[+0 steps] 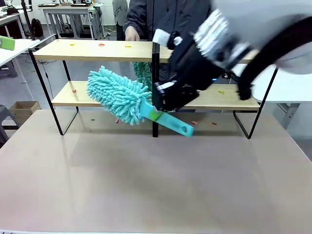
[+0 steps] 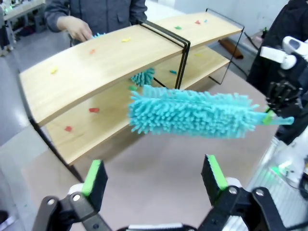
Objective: Clean the shelves.
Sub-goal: Clean a randomly selected level of the Shelf with the Duster.
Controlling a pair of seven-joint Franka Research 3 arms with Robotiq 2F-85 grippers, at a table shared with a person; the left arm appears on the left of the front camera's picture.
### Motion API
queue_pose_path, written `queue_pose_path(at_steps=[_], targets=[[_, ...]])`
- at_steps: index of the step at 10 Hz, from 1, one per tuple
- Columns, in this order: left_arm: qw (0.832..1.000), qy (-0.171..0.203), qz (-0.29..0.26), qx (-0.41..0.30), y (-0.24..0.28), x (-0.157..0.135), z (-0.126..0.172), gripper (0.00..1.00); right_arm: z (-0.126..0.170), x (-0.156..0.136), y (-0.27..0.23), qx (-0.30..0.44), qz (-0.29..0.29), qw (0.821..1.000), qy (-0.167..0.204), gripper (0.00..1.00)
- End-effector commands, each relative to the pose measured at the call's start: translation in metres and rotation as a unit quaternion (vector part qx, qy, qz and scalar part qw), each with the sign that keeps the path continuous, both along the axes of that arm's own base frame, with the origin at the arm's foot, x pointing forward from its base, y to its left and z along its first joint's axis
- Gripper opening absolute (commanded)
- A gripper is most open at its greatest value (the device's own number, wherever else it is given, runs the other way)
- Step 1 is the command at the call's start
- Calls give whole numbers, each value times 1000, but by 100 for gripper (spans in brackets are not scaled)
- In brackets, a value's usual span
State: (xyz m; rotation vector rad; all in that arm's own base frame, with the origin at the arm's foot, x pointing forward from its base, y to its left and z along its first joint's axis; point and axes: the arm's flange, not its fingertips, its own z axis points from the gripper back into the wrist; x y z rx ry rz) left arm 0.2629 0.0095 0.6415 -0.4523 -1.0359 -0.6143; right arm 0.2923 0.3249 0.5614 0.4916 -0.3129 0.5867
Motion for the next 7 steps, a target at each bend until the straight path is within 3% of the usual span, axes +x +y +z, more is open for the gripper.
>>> queue_pose_path(at_steps=[1,2,4,5,7], targets=[[1000,-4,-6,-1,1,0,0,100,8,7,9,-9,36,999,24,12],[1000,-4,-6,-1,1,0,0,100,28,-25,-20,4,95,995,41,12],[1000,-4,-6,-1,1,0,0,100,63,-82,-136,34,209,962,175,12],[1000,-4,-6,-1,1,0,0,100,69,-97,-194,51,154,968,193,12],[1000,-4,-6,-1,1,0,0,100,73,-127,-277,79,93,974,190,12]])
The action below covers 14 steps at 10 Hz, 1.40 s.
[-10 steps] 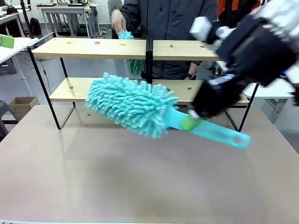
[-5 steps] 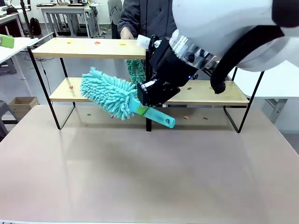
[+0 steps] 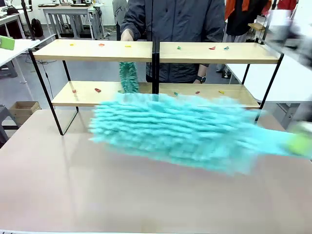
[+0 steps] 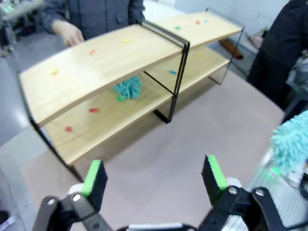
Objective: Clean the shelves.
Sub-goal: Clean a randomly selected level of the Shelf with the Duster.
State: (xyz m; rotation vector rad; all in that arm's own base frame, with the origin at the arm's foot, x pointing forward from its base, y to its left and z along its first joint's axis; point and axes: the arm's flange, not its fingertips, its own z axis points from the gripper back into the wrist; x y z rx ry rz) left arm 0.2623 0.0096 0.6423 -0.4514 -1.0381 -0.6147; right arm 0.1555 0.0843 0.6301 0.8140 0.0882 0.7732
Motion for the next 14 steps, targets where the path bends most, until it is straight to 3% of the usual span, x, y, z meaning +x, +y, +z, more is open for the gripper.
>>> queue_pose_path(at_steps=[1,3,4,5,6,7,8,10,13,14], targets=[[1000,-2,-6,-1,1,1,-1,100,2,2,-67,-7,-121,993,-2,12],[1000,-2,-6,-1,1,1,-1,100,-10,-9,-126,34,-227,973,-26,12],[1000,-2,-6,-1,1,1,-1,100,-20,-4,-126,29,-277,960,-30,12],[1000,-2,-6,-1,1,1,-1,100,-1,-23,-119,15,-179,984,-2,12],[1000,-2,-6,-1,1,1,-1,100,-1,-23,-119,15,-179,984,-2,12],[1000,-2,-6,-1,1,1,-1,100,-10,-16,-139,24,-246,969,-7,12],[1000,-2,-6,-1,1,1,-1,100,-12,3,-135,40,-247,968,4,12],[1000,-2,-6,-1,1,1,-1,100,-15,5,-147,54,-260,964,8,12],[1000,-2,-6,-1,1,1,-1,100,-6,6,-142,121,-272,953,-52,12],[1000,-2,-6,-1,1,1,-1,100,-13,15,-129,102,-265,958,-39,12]])
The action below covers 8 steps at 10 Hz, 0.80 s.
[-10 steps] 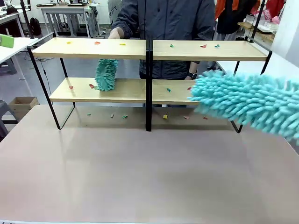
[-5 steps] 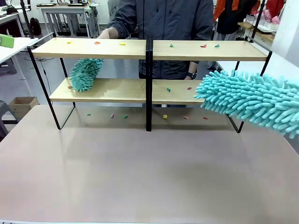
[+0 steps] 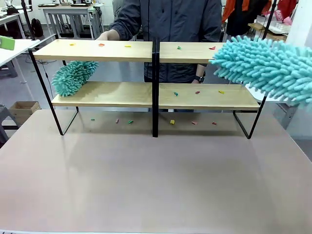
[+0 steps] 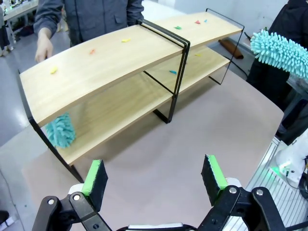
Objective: Clean the shelves.
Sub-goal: Clean a randomly selected level of the Shelf with the Duster.
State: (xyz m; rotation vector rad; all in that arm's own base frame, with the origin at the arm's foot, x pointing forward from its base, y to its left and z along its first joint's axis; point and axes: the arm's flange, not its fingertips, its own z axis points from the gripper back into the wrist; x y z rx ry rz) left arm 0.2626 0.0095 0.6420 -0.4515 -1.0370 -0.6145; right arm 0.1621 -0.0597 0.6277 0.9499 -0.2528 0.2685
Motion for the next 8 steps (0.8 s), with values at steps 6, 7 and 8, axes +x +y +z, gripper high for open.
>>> queue_pose_path(at_steps=[6,7,8], targets=[[1000,-3,-6,-1,1,0,-1,100,-41,34,47,-28,7,999,15,12],[1000,-3,-6,-1,1,0,-1,100,-38,39,58,-42,-4,999,1,12],[1000,-3,-6,-1,1,0,-1,100,-35,42,72,-44,9,999,-17,12]])
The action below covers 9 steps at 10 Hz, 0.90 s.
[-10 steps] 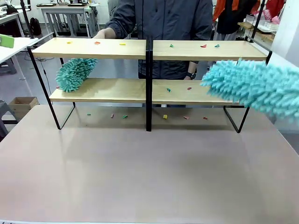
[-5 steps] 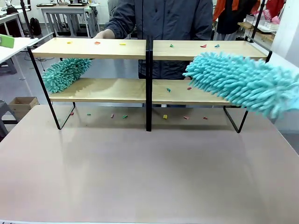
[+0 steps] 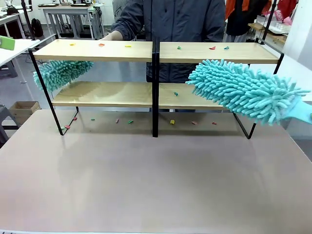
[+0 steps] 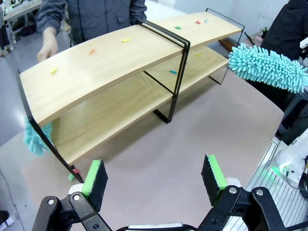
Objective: Clean the shelves.
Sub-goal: Clean a randomly selected level of the Shelf with the Duster.
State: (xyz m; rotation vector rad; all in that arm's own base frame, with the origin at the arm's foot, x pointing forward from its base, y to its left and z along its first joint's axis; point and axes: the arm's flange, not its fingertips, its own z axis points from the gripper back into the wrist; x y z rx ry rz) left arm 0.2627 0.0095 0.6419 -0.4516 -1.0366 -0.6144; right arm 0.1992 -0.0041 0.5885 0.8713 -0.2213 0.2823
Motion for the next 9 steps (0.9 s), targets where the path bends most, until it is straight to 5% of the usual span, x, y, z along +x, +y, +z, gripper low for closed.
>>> queue_pose_path(at_steps=[1,6,9], targets=[[1000,-3,-6,-1,1,0,-1,100,10,8,30,-2,10,999,-49,12],[1000,-3,-6,-1,1,0,-1,100,-15,25,89,-51,72,996,-18,12],[1000,-3,-6,-1,1,0,-1,100,-68,40,149,-104,111,988,28,12]])
